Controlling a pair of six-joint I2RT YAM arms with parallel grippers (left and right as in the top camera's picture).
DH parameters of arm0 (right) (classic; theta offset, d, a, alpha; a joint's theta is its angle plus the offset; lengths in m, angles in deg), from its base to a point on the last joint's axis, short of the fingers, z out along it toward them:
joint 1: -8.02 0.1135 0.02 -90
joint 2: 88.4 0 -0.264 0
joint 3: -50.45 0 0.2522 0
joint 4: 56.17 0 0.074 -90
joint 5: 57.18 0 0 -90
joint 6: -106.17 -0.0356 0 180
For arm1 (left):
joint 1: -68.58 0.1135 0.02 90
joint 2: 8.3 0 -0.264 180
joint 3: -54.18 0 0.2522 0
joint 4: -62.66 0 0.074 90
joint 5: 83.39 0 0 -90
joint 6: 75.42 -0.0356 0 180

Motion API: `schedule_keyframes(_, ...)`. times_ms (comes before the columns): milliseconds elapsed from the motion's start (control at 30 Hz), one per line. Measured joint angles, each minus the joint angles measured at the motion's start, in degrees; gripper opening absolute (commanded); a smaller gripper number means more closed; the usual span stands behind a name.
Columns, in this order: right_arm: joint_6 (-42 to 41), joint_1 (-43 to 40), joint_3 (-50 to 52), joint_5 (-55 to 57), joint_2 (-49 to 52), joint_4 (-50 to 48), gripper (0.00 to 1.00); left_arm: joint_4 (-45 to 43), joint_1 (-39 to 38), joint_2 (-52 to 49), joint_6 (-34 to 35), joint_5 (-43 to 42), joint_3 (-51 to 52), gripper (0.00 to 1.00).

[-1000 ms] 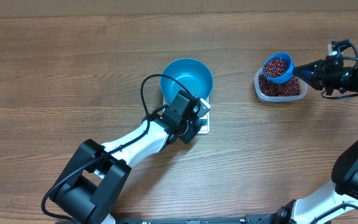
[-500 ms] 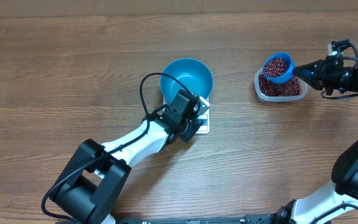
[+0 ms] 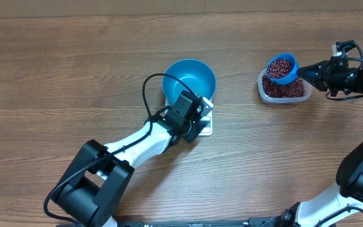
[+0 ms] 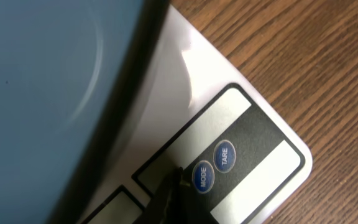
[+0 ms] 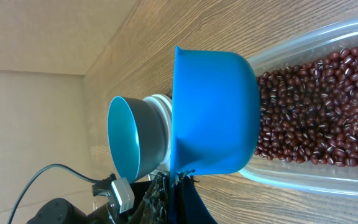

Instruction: Scoop item into bowl and weigh 150g on scale

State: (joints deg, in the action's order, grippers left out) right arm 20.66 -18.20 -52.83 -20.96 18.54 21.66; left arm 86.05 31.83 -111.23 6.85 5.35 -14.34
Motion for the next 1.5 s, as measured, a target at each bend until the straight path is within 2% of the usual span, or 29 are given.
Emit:
schedule_keyframes(633,0.00,0.00,0.00,0.02,0.00,0.00,0.04,-0.96,-0.02,-0.96,0.00,-0.20,-0.83,0.04)
schedule_keyframes(1067,0.00,0.00,0.00,0.00,0.00,0.00,0.04,4.00,-0.02,-0.96,-2.43,-0.17,-2.34,0.04)
schedule_keyframes(1500,0.00,0.00,0.00,0.02,0.00,0.00,0.04,4.83,-0.02,-0.96,-4.20,-0.20,-2.56,0.04)
